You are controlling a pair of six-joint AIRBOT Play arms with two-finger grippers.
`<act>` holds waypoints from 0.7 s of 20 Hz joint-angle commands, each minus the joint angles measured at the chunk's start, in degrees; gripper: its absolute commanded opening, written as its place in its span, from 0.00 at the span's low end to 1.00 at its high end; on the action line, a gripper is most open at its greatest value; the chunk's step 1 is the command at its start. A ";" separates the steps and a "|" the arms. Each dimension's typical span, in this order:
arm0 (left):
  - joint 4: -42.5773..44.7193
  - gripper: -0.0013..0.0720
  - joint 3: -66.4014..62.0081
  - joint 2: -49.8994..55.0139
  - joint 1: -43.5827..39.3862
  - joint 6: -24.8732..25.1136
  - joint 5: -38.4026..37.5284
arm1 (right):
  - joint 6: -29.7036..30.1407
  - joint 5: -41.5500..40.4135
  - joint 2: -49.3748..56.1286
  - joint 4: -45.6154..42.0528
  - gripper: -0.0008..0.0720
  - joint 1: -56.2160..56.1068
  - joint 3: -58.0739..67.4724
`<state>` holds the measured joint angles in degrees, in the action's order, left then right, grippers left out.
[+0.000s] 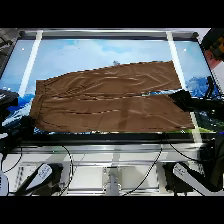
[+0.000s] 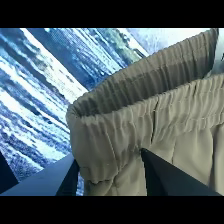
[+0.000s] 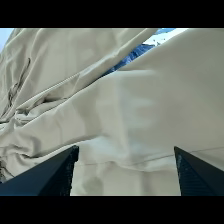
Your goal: Fold the clothes and pants, and hang the long-sleeved shirts on hangers.
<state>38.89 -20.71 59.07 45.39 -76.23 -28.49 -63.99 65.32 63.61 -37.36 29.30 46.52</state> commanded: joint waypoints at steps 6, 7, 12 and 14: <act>-0.90 0.04 -1.05 -0.07 -0.04 0.87 0.37 | 0.00 -0.02 -0.04 0.48 0.96 -0.07 0.04; -1.20 0.04 -1.81 -0.09 -0.04 0.90 -0.52 | 0.00 -0.02 -0.02 0.50 0.96 -0.07 0.04; -1.68 0.04 -5.35 -1.38 -0.07 3.67 -9.55 | 0.00 -3.48 -0.02 3.80 0.47 -0.07 0.04; -1.29 0.04 -5.33 -3.85 -0.04 3.67 -11.93 | -0.07 -4.83 -0.02 3.63 0.03 -0.04 0.02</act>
<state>37.56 -25.26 57.30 45.34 -73.30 -35.66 -64.05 62.83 63.59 -34.76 29.30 46.52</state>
